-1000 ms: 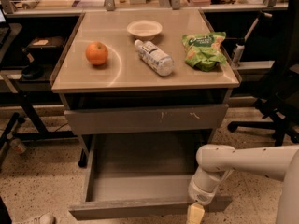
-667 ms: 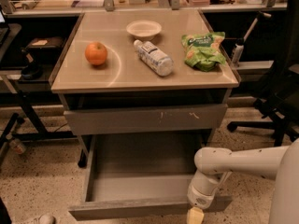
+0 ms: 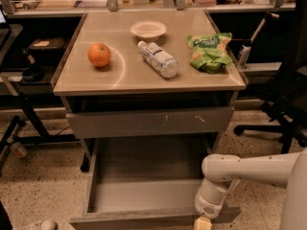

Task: Open middle drawer

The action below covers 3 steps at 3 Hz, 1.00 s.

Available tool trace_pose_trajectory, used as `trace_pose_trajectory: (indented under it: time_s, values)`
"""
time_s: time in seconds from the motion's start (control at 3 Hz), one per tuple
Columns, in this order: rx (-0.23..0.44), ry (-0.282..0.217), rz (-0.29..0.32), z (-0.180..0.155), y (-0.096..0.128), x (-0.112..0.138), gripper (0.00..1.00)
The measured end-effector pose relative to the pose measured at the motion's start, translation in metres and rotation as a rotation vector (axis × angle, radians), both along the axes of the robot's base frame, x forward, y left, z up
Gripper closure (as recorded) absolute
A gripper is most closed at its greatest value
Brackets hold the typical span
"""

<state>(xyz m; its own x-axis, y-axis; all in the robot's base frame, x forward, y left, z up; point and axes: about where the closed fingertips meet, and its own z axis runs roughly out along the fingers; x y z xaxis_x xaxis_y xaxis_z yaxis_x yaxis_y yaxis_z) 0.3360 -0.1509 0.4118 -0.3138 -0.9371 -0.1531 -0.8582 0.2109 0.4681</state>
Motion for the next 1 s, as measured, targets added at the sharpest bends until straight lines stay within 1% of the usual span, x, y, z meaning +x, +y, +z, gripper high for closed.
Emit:
trace_pose_trajectory:
  time_s: [0.33, 0.67, 1.0]
  values:
    - [0.013, 0.020, -0.018, -0.001, -0.004, -0.024, 0.00]
    - [0.013, 0.020, -0.018, -0.001, -0.004, -0.023, 0.00]
    - [0.042, 0.014, -0.053, 0.006, -0.011, -0.061, 0.00]
